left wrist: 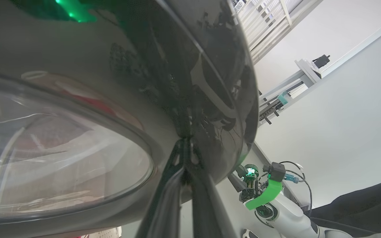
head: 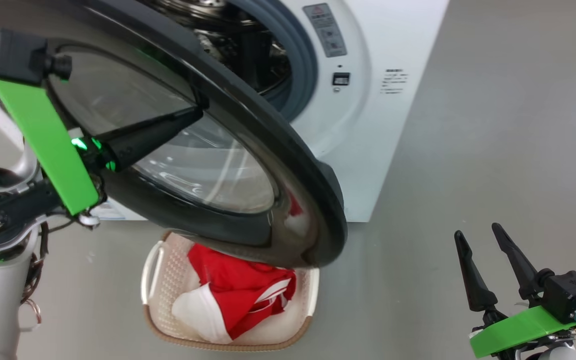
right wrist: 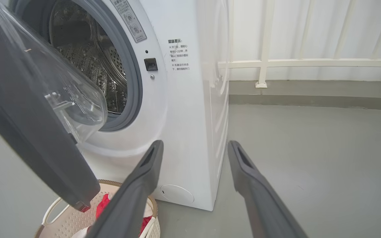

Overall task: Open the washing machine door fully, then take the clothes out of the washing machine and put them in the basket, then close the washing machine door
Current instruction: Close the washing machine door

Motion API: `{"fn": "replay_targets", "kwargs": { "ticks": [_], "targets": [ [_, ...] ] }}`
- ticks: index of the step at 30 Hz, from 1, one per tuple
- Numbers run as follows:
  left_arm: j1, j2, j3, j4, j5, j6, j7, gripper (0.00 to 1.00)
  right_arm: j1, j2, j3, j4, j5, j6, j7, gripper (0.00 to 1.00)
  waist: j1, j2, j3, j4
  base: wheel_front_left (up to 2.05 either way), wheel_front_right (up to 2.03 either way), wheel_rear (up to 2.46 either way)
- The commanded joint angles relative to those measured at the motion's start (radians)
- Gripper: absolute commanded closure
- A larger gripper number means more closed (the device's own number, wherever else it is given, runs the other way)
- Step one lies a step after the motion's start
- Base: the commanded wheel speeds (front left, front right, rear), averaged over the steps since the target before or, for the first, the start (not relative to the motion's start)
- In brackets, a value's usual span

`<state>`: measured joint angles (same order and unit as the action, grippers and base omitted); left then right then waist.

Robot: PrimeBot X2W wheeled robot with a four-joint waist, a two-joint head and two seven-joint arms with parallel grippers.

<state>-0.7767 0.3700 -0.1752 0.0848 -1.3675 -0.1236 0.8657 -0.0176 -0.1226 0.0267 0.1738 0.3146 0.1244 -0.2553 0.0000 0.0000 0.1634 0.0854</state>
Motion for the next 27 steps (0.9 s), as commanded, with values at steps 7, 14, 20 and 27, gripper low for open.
{"fn": "replay_targets", "kwargs": {
  "ticks": [7, 14, 20, 27],
  "targets": [
    [-0.074, 0.084, -0.008, 0.032, 0.028, -0.007, -0.117, 1.00, -0.016, 0.003, 0.020, -0.026, -0.003, 0.006, -0.006, 0.00, 0.0000, 0.0000, 0.017, -0.090, 0.00, 0.00, 0.00],
    [-0.100, 0.123, -0.029, 0.085, 0.036, -0.007, -0.217, 1.00, -0.017, 0.011, 0.023, -0.026, -0.002, 0.006, -0.006, 0.00, 0.0000, 0.0000, 0.023, -0.137, 0.00, 0.00, 0.00],
    [-0.126, 0.150, -0.054, 0.140, 0.035, -0.007, -0.302, 1.00, -0.019, 0.016, 0.020, -0.027, -0.002, 0.006, -0.006, 0.00, 0.0000, 0.0000, 0.029, -0.162, 0.00, 0.00, 0.00],
    [-0.152, 0.165, -0.088, 0.188, 0.025, -0.007, -0.392, 1.00, -0.020, 0.019, 0.016, -0.031, -0.003, 0.006, -0.006, 0.00, 0.0000, 0.0000, 0.033, -0.172, 0.00, 0.00, 0.00]
  ]
}}
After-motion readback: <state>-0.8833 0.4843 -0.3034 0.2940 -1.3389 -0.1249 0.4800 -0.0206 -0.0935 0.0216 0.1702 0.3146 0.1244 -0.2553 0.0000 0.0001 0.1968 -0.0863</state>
